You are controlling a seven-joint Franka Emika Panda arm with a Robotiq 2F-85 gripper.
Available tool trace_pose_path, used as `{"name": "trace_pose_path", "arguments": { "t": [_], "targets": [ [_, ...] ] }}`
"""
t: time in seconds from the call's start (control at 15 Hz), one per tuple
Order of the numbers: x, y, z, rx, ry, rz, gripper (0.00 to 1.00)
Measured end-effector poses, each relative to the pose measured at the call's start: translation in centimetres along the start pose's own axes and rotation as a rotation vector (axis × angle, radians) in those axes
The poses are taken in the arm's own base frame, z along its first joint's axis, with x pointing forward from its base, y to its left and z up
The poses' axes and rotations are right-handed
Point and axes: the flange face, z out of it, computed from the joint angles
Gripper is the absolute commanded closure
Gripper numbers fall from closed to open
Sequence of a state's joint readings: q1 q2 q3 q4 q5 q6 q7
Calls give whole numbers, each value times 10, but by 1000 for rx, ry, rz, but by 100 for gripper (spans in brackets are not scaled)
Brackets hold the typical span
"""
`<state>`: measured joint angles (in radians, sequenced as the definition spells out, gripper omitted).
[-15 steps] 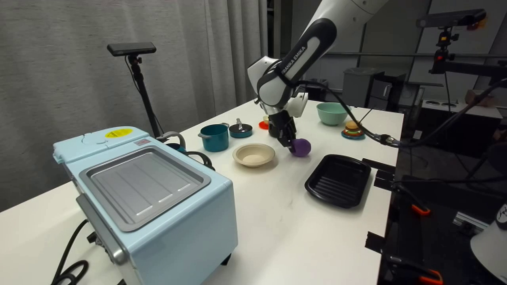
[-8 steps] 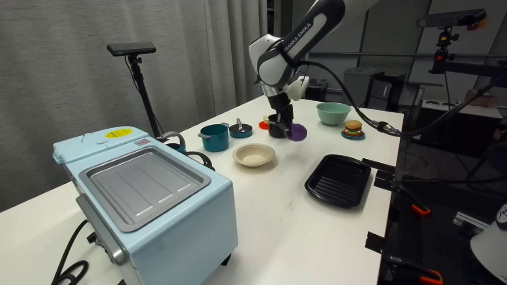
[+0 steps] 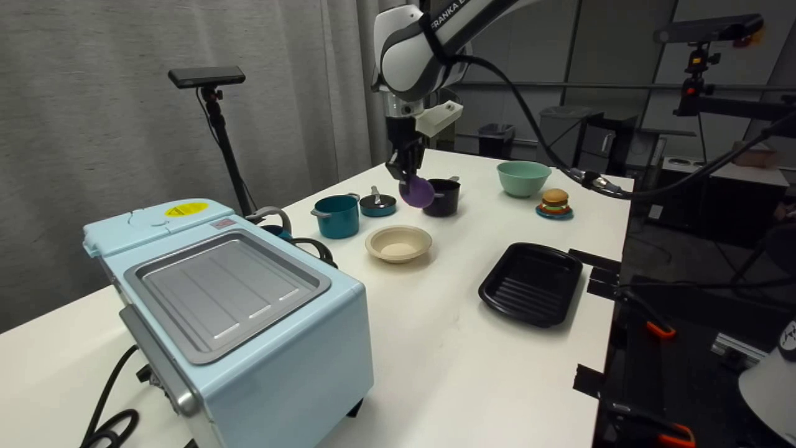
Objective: Put the purple plushie on the white plate
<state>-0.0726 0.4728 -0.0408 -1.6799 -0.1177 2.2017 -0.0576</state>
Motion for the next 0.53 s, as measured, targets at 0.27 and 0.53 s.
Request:
{"name": "trace_pose_path", "arguments": {
  "t": [0.27,0.53],
  "targets": [
    [16,-26,9,12,73,53,96],
    [23,-44,37,16,65,67,96]
  ]
}}
